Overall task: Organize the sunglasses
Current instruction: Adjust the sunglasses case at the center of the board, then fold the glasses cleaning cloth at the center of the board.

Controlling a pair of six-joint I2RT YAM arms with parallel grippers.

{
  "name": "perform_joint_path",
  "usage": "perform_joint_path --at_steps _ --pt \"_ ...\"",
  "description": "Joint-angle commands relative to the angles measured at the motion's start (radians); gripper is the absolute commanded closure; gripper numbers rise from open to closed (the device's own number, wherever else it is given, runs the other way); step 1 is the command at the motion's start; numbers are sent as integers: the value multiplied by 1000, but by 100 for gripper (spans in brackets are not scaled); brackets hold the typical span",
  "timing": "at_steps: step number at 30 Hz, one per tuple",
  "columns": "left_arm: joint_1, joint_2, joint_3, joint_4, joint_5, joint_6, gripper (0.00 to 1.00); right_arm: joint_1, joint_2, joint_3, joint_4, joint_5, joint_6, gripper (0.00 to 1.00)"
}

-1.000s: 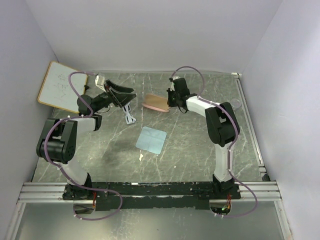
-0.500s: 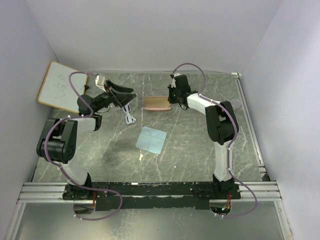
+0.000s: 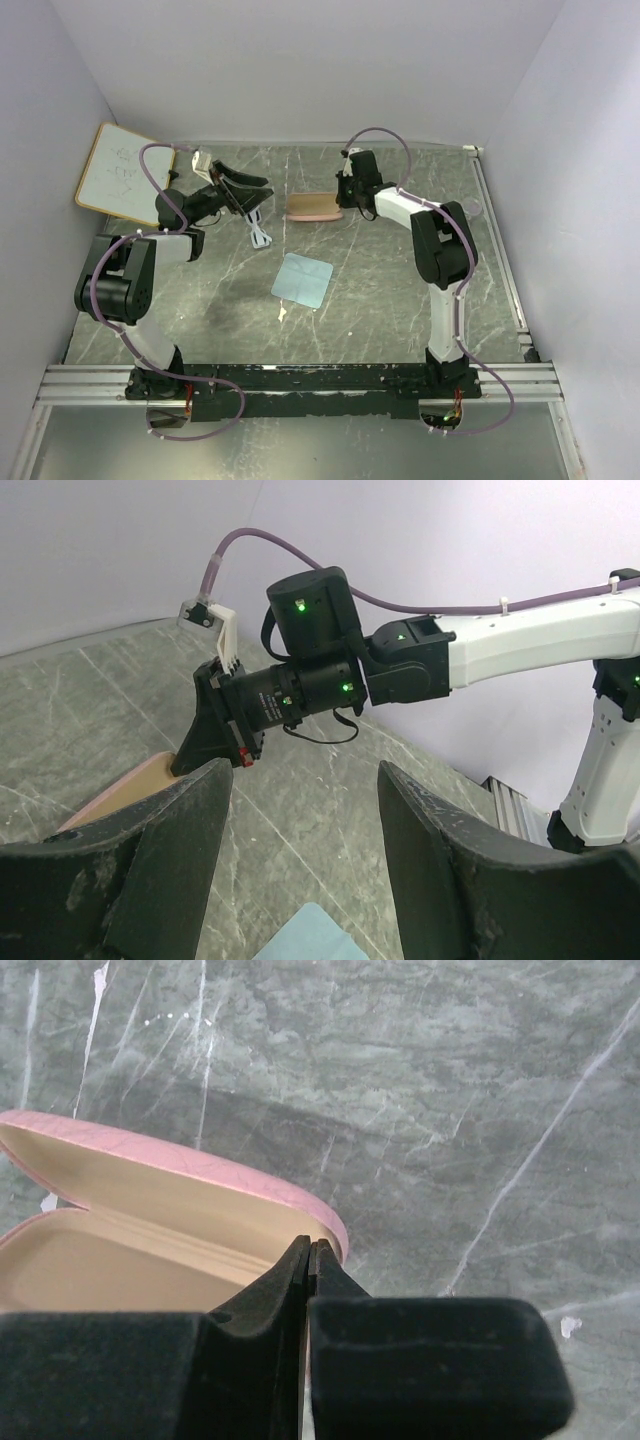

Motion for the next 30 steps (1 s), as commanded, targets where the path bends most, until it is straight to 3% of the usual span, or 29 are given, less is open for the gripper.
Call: perform_joint_path --at_steps 1,8,13,16,22,26,30 --pt "9 7 22 22 11 18 29 -4 -82 -38 32 2 13 100" --pt "-7 -12 19 -90 -32 95 28 -3 -223 -135 80 42 62 80" --pt "-64 -70 24 -329 -130 263 28 11 -332 -247 111 50 114 78" --pt "-132 -104 24 -463 -234 359 28 34 -404 -331 144 55 133 65" --pt "-223 -141 17 -658 -369 456 29 88 -515 -466 167 46 164 61" --pt "-336 -166 19 -859 -579 614 30 114 -583 -570 191 33 168 55" --pt "-377 -152 1 -923 -646 618 28 141 -646 -632 188 59 168 52"
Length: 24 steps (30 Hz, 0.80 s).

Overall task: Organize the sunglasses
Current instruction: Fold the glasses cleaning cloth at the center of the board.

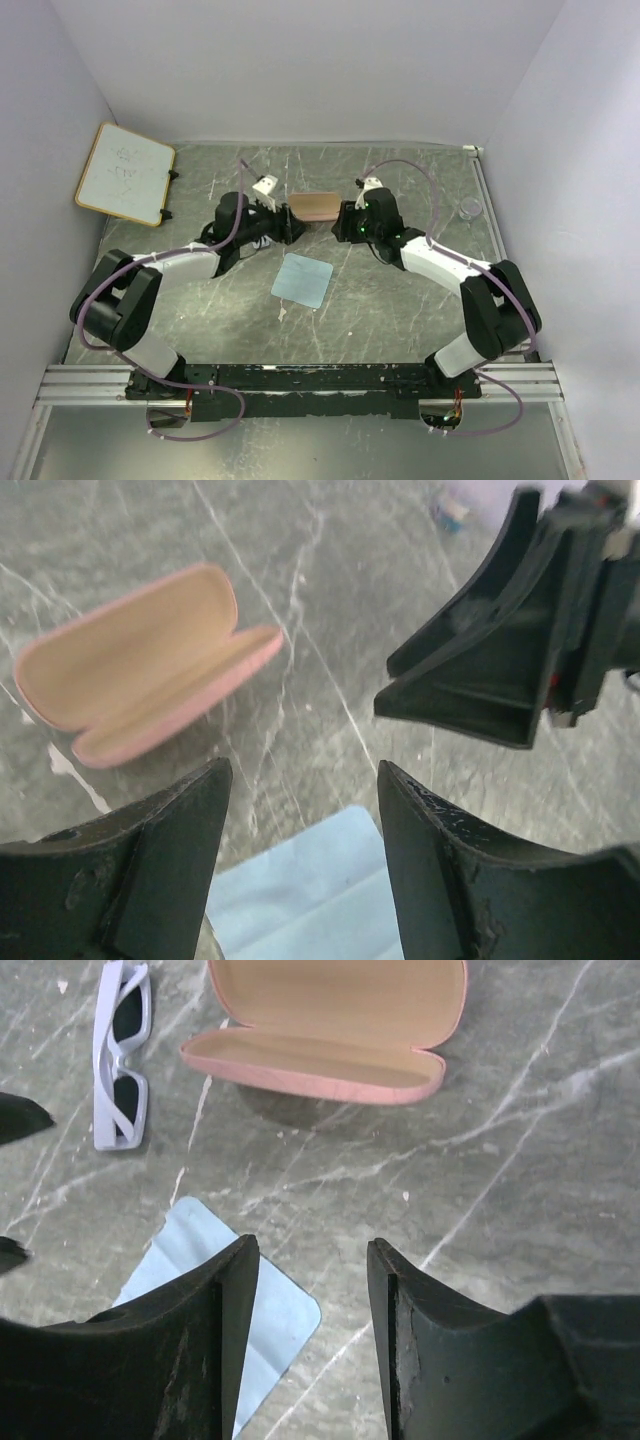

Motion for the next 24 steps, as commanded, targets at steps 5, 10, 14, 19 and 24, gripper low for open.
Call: perform_joint_path --at_steps 5,10,14,19,24 --pt "-56 -19 -68 -170 -201 93 27 42 -114 -118 54 11 21 52" --pt "-65 1 -89 -221 -274 103 23 53 -127 -155 67 3 27 48" --pt "-70 33 -77 -244 -286 110 25 66 -118 -168 71 6 28 46" --pt "-72 62 -59 -263 -283 118 31 85 -83 -176 81 -1 33 53" --pt "-79 82 -56 -268 -294 127 35 98 -62 -189 97 7 35 58"
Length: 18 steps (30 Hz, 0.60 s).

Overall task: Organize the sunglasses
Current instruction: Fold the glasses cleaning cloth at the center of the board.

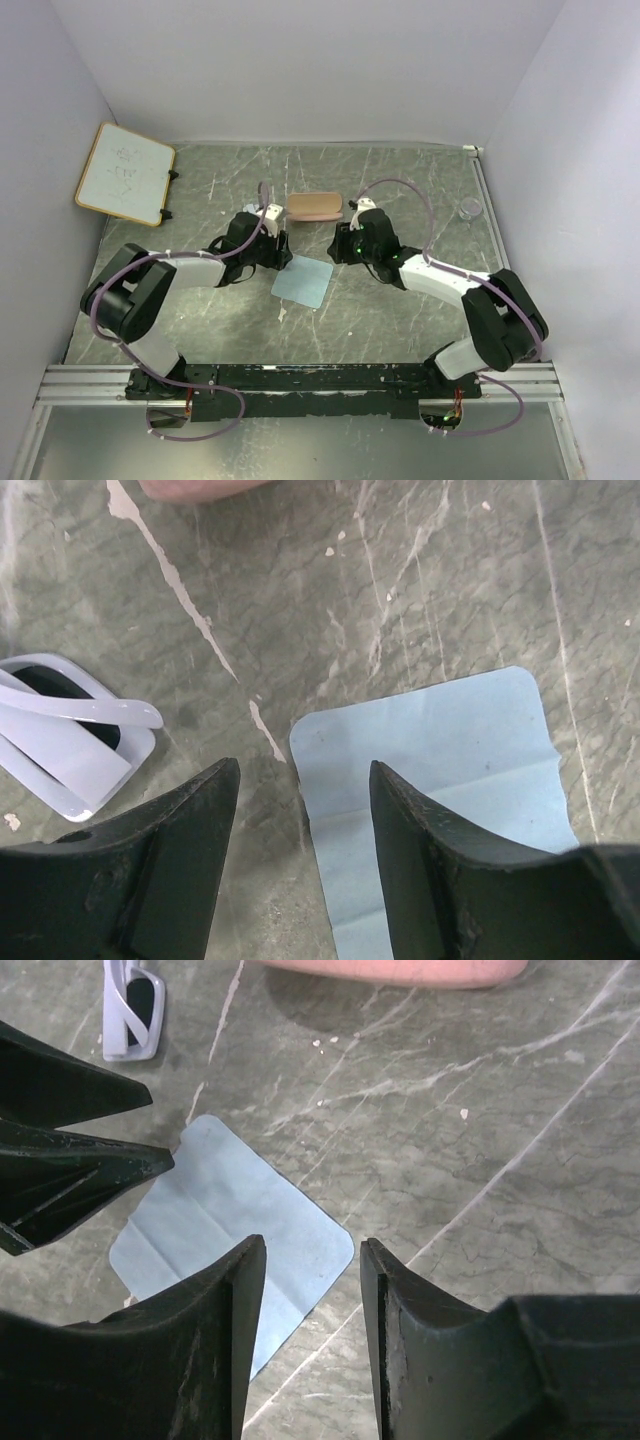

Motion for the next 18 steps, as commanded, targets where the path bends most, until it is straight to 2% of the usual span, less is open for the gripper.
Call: perform_joint_path --at_steps 1,18 --pt "-16 24 38 -15 -24 25 35 13 26 -19 36 10 7 58" --pt "-34 95 85 -32 -55 54 40 27 58 -18 48 6 10 57"
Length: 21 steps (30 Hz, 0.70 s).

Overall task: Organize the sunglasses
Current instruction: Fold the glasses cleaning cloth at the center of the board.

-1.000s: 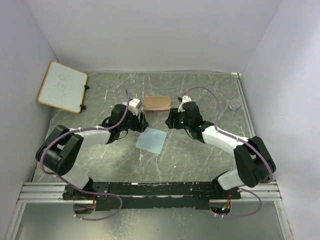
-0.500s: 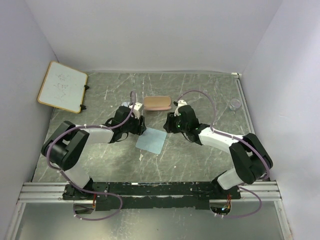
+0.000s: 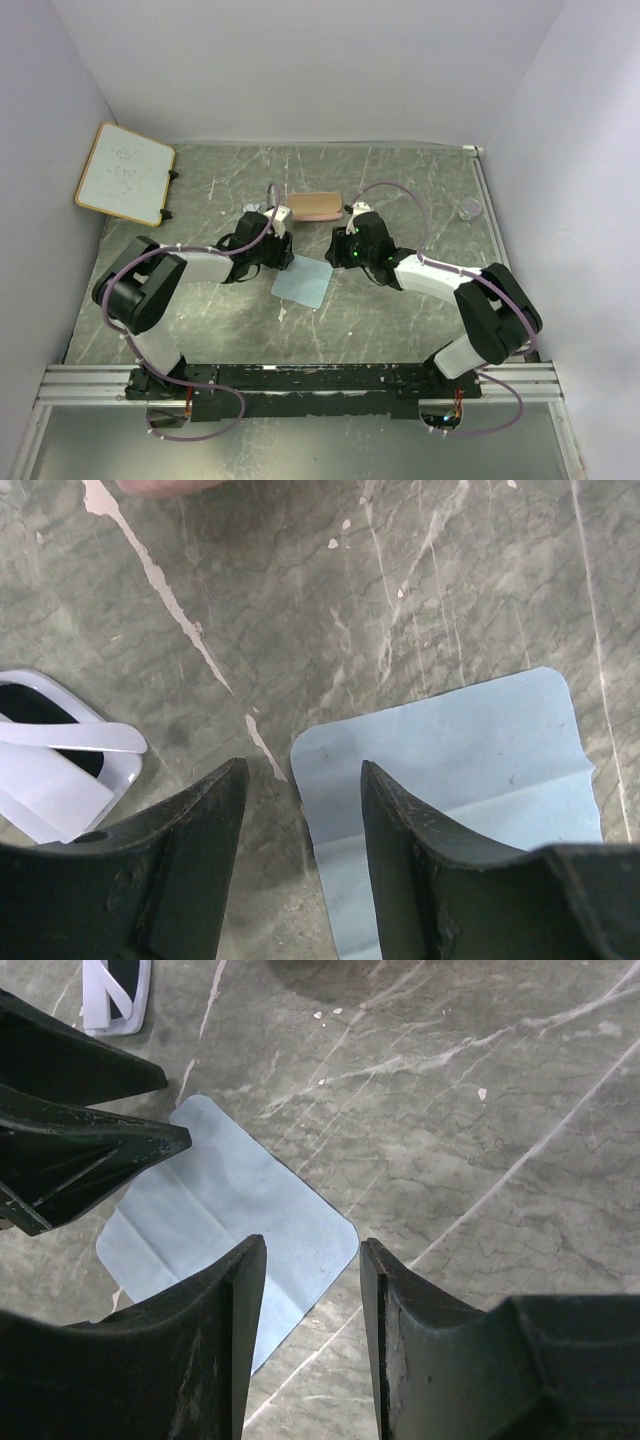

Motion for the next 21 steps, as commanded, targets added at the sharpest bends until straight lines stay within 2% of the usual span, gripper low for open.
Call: perform_joint_path --at_steps 1,4,11,13,21 --pt "-12 22 36 -9 -28 24 41 6 10 -8 29 6 6 58" --pt "-20 31 41 -15 -34 28 42 8 10 -9 31 4 5 57" --pt "-60 47 56 -56 -89 49 52 9 14 -9 33 1 5 57" --pt "-65 48 56 -59 -86 49 55 9 18 -8 34 0 7 57" --pt "-73 58 63 -76 -69 40 61 10 11 -9 30 6 7 57"
